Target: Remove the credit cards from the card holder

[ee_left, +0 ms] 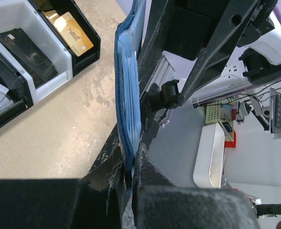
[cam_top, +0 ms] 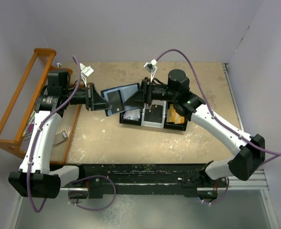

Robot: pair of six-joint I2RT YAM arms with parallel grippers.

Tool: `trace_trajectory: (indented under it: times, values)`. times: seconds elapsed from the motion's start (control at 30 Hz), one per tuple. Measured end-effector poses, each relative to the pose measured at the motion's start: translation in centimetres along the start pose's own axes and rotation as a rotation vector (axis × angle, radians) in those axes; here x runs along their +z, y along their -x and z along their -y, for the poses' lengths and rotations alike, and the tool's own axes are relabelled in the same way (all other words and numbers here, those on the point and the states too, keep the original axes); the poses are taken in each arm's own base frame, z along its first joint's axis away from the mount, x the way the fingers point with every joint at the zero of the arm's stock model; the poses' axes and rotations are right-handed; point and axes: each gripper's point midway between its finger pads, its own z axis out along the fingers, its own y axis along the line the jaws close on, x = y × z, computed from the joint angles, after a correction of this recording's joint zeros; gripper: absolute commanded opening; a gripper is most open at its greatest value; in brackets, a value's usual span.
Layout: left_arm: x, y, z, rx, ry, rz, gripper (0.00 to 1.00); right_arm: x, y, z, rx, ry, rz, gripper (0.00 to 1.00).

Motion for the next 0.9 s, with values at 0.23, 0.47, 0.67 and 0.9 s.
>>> trace_trajectory:
  times: [0.23,0.47,0.67,0.9]
  values:
    - [-0.1,-0.1,1.1,0.002,-0.063,-0.01,0.0,0.1,0.4,-1.1,-0.016,0.053,0.009,0.46]
    - [-0.1,0.0,1.6,0.009,-0.094,-0.011,0.0,0.8,0.2,-1.3,-0.002,0.097,-0.008,0.41]
    - [-0.2,0.0,1.5,0.008,-0.087,-0.007,0.0,1.4,0.1,-1.3,0.006,0.113,-0.02,0.37]
    - [-0.4,-0.4,2.0,0.012,-0.112,-0.02,0.04,1.5,0.4,-2.0,0.013,0.153,-0.015,0.19]
